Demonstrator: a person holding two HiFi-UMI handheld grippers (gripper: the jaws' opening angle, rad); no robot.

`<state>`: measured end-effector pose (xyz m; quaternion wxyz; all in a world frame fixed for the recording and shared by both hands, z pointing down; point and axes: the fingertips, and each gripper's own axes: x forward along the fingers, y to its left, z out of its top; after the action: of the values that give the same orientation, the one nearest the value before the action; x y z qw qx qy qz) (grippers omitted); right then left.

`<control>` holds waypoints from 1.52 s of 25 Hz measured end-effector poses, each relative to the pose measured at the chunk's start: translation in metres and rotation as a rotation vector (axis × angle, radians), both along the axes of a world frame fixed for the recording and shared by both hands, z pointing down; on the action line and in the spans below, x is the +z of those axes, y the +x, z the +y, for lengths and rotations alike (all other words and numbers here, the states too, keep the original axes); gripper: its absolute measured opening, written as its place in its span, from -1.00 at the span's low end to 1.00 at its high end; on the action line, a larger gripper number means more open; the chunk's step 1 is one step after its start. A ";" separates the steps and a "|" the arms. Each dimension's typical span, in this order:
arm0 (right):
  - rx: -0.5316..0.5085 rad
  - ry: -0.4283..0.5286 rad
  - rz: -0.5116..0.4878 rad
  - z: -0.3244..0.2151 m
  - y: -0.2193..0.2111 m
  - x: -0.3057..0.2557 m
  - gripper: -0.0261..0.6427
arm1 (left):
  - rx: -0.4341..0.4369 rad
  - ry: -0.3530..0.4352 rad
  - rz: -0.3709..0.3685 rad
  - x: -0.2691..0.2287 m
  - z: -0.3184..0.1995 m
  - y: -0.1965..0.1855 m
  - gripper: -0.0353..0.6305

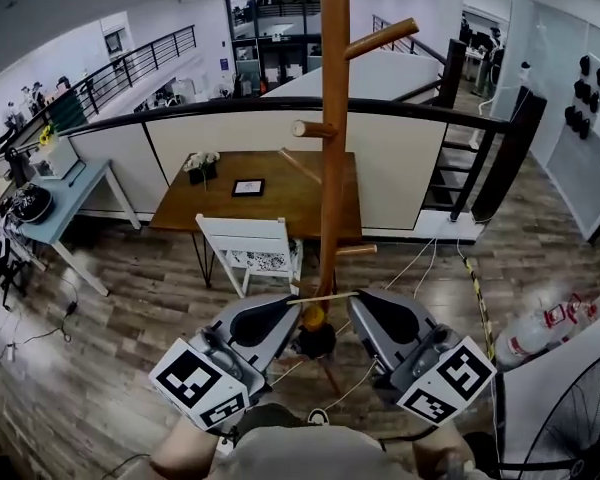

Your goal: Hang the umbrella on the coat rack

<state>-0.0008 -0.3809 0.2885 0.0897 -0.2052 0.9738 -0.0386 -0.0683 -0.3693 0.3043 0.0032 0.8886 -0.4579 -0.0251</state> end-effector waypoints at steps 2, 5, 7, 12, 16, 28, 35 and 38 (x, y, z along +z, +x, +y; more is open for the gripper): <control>-0.010 -0.003 -0.003 -0.008 -0.002 0.002 -0.91 | -0.002 -0.005 0.000 0.001 -0.008 -0.002 -0.88; -0.011 -0.001 -0.001 -0.021 -0.006 0.001 -0.91 | 0.005 -0.008 0.003 -0.002 -0.021 -0.007 -0.88; -0.001 -0.009 0.001 -0.027 -0.008 0.001 -0.91 | 0.022 -0.018 0.008 -0.002 -0.027 -0.008 -0.88; -0.001 -0.009 0.008 -0.030 -0.017 -0.002 -0.91 | 0.054 -0.018 0.012 -0.006 -0.033 -0.018 -0.88; -0.034 -0.009 -0.031 -0.027 -0.024 -0.015 -0.91 | 0.082 0.001 0.066 -0.019 -0.031 -0.026 -0.88; 0.048 0.227 -0.069 -0.039 -0.038 -0.107 -0.91 | 0.087 0.177 0.004 -0.112 -0.048 -0.043 -0.88; 0.123 0.329 -0.071 -0.055 -0.046 -0.154 -0.91 | 0.101 0.213 0.046 -0.160 -0.070 -0.054 -0.88; 0.178 0.350 -0.075 -0.067 -0.045 -0.165 -0.91 | 0.153 0.180 0.112 -0.169 -0.084 -0.054 -0.88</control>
<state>-0.0459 -0.4479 0.1237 0.1632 -0.2701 0.9397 0.1317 -0.1218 -0.4529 0.1357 -0.0492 0.9148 -0.3838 -0.1155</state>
